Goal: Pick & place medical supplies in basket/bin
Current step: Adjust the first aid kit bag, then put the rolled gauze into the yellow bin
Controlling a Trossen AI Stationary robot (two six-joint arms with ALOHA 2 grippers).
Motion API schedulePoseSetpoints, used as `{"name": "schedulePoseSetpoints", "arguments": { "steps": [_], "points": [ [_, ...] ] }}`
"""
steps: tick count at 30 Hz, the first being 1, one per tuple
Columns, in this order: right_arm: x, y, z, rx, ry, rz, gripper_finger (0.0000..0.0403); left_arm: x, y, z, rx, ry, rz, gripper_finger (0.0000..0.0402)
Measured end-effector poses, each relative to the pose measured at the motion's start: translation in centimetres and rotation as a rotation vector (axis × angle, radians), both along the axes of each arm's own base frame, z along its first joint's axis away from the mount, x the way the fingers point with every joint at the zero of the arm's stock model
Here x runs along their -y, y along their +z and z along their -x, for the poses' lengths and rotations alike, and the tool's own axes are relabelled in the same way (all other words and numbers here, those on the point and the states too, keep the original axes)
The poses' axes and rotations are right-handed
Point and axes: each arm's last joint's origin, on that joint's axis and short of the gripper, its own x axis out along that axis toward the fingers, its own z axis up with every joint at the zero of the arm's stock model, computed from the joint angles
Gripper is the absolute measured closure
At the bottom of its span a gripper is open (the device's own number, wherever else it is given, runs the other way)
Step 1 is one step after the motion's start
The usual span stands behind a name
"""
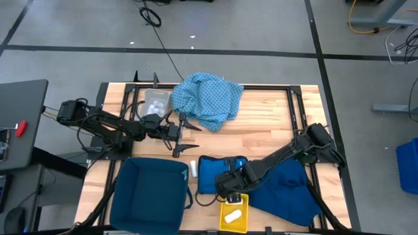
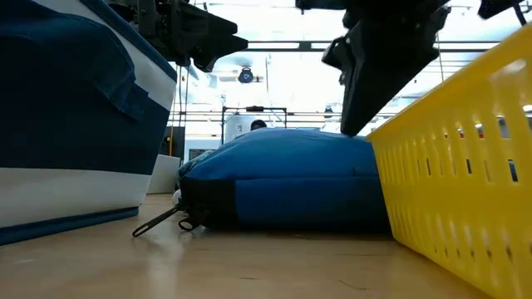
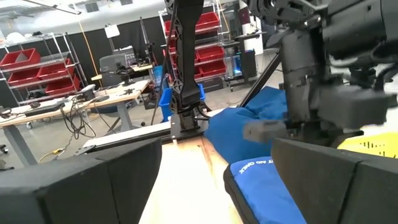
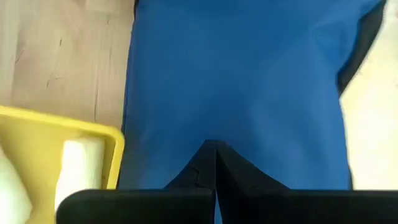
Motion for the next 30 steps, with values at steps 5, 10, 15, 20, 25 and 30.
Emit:
{"name": "schedulePoseSetpoints", "arguments": {
  "steps": [5,10,15,20,25,30],
  "points": [
    [1.5,-2.0,0.1,-0.059,-0.051,0.024,0.0402,0.0,-0.1,0.0,-0.013,0.000,0.007,0.0094],
    [3.2,-2.4,0.6,-0.097,-0.176,0.151,0.0402,0.0,-0.2,0.0,-0.018,0.000,0.007,0.0094],
    [4.9,-2.4,1.5,-0.179,-0.285,0.251,0.0403,0.0,-0.2,0.0,-0.017,0.004,0.007,0.0094],
    [6.8,-2.2,2.2,-0.231,-0.385,0.382,0.0403,0.0,-0.4,0.0,-0.047,0.003,0.031,0.0094],
    [6.8,-1.1,1.9,-0.129,-0.331,0.435,0.0398,0.1,-1.4,-0.2,-0.180,-0.020,0.045,0.0099],
    [6.1,-0.1,1.0,-0.013,-0.234,0.409,0.0363,0.5,-1.2,-1.1,-0.385,-0.030,0.032,0.0116]
  ]
}}
